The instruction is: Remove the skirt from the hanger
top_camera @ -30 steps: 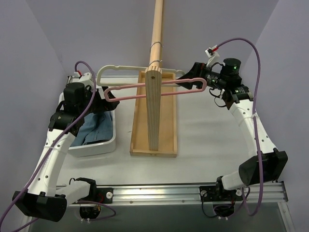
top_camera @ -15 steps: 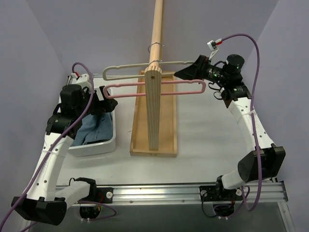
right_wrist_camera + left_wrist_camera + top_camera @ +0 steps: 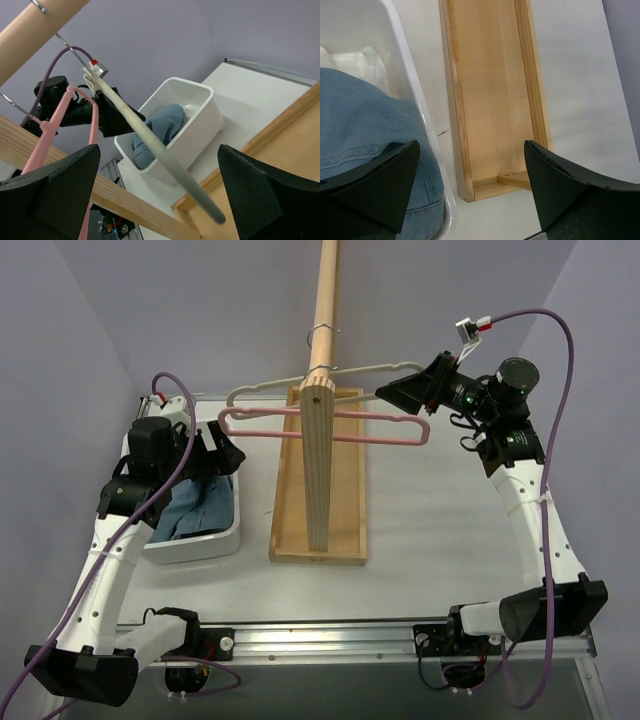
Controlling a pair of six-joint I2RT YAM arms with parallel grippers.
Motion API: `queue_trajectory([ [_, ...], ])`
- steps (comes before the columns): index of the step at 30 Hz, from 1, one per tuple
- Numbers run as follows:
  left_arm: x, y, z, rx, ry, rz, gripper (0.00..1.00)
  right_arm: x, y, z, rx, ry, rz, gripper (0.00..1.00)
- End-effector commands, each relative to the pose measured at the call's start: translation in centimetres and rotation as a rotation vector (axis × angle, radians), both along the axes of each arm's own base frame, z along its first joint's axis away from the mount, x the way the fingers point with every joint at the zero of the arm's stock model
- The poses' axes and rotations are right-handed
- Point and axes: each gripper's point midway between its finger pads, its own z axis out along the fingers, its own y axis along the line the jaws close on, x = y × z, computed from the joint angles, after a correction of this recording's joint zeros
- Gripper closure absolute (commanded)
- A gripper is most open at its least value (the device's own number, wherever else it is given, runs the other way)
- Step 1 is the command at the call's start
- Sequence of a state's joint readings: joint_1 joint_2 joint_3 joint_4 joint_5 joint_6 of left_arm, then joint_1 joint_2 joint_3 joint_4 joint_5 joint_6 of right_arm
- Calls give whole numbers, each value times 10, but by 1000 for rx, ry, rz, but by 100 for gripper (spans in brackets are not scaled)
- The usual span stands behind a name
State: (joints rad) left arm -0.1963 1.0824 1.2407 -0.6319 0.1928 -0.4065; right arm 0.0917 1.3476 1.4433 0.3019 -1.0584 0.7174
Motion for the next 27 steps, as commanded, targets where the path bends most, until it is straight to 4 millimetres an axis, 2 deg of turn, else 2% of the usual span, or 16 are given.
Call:
queue_trajectory([
  [1,-1,-2,12,-29,-46,-9,6,-10,-14,1,-92,-39,-92,0],
  [5,-1,-5,10,-50,-37,-8,6,-16,-27,-11,-177,-15,-181,0],
  [9,0,-6,9,-64,-33,-1,6,-21,-44,-36,-269,53,-289,0],
  [13,1,-6,6,-68,-23,2,6,-30,-60,-49,-322,64,-383,0],
  [14,1,-7,6,-70,-22,2,6,-36,-66,-47,-321,55,-422,0],
  [15,1,-7,5,-76,-18,3,6,-37,-69,-59,-330,88,-437,0],
  [17,0,-9,3,-89,-9,0,6,-46,-72,-66,-329,113,-459,0],
  [18,-1,-10,2,-91,-5,-2,6,-47,-75,-82,-341,161,-469,0],
  [20,-3,-10,0,-101,3,2,6,-55,-76,-93,-331,206,-479,0],
  [21,-4,-11,-5,-104,17,2,6,-57,-77,-111,-339,252,-483,0],
  [24,-9,-13,-12,-128,46,6,6,-70,-80,-127,-323,287,-504,0],
  [25,-10,-14,-10,-140,36,7,6,-74,-81,-143,-329,316,-509,0],
  [27,-12,-18,-12,-192,42,10,6,-85,-83,-144,-306,302,-528,0],
])
